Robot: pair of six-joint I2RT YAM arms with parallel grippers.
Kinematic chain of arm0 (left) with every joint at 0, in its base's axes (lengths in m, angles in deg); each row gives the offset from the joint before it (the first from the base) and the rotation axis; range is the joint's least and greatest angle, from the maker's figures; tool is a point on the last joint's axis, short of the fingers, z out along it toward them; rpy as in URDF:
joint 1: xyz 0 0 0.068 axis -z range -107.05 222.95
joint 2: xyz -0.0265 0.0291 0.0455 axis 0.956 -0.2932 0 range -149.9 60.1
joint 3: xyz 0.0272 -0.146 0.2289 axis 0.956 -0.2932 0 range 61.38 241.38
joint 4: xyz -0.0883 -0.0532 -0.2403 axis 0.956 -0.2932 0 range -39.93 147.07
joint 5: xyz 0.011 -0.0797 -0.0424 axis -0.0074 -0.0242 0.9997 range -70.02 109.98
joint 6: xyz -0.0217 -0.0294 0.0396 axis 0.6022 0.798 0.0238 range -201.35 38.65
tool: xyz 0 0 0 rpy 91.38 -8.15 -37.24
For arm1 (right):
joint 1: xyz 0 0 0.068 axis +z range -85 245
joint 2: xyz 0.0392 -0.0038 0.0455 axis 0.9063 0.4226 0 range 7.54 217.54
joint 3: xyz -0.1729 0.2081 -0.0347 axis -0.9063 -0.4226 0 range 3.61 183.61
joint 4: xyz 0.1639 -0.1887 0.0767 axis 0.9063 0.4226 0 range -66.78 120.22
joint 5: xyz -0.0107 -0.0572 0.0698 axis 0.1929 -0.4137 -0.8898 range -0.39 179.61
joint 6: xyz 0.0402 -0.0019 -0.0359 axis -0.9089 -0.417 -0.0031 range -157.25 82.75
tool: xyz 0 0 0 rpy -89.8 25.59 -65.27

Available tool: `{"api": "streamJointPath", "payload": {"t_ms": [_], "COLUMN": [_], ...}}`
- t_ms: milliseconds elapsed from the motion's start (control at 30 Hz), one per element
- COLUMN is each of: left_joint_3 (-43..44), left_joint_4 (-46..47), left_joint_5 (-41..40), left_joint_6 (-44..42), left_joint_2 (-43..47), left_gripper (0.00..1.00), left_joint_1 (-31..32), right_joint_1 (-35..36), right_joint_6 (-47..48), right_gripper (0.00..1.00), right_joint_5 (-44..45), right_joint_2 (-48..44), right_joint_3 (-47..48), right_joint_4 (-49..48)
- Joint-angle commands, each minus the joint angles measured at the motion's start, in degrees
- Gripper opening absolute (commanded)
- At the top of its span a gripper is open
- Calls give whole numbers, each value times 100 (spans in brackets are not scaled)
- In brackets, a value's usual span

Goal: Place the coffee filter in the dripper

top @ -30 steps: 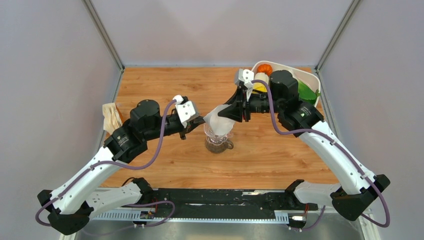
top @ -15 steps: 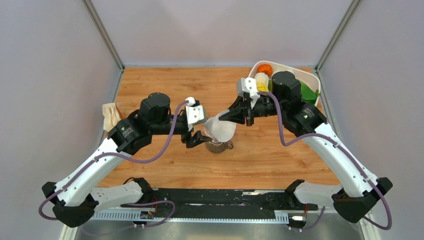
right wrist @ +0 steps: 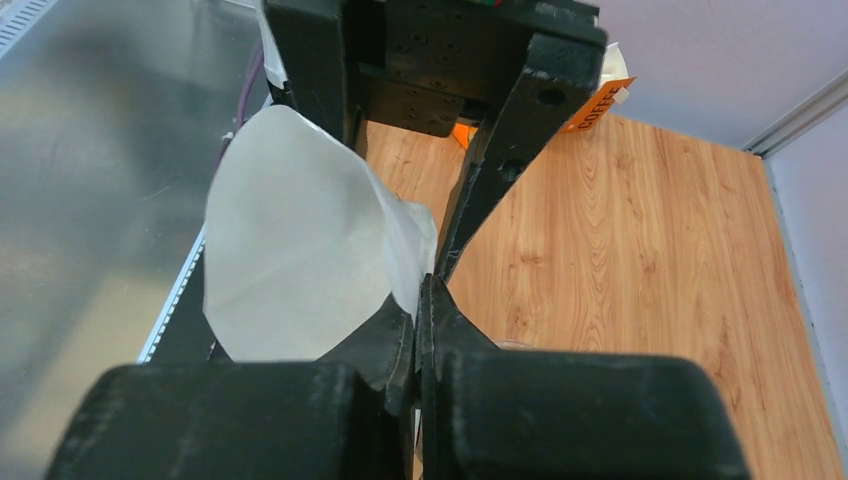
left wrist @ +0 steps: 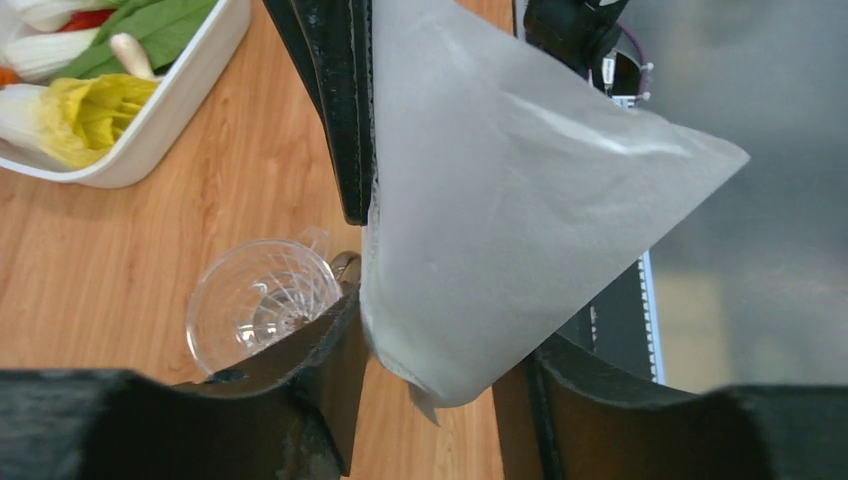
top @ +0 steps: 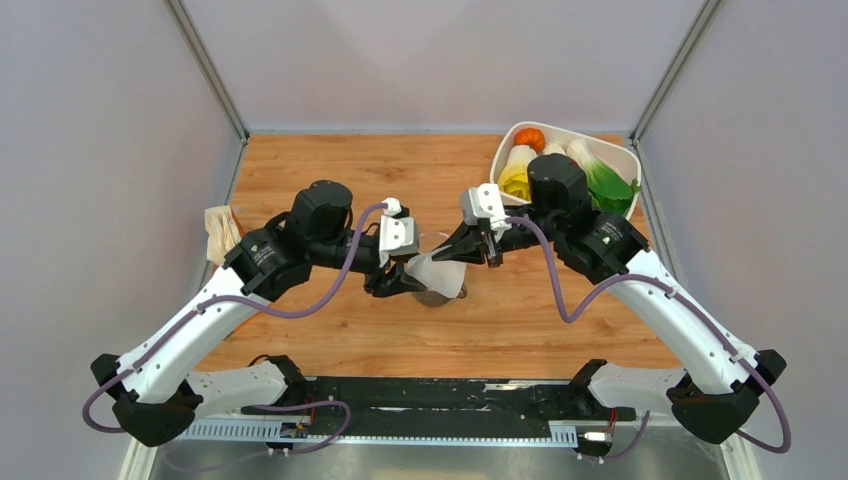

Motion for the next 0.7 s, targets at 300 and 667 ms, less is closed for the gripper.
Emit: {"api": "streamJointPath", "payload": {"t_ms": [300,667], "left_joint_3": [-118,-280], "left_joint_4": [563,974], "left_joint_5": [27,-89], "left_joint_6": [210,382], "left_joint_2": [168,451], "left_gripper": [18,63], "left_joint_1": [-7,-7], "right_joint_1": [59,32], "right_joint_6": [-190,-669], "right_gripper": [0,0], "right_joint_5": [161,117], "right_joint_2": [-38,173], "right_joint_3": [376,408], "right_joint_4": [11,59]}}
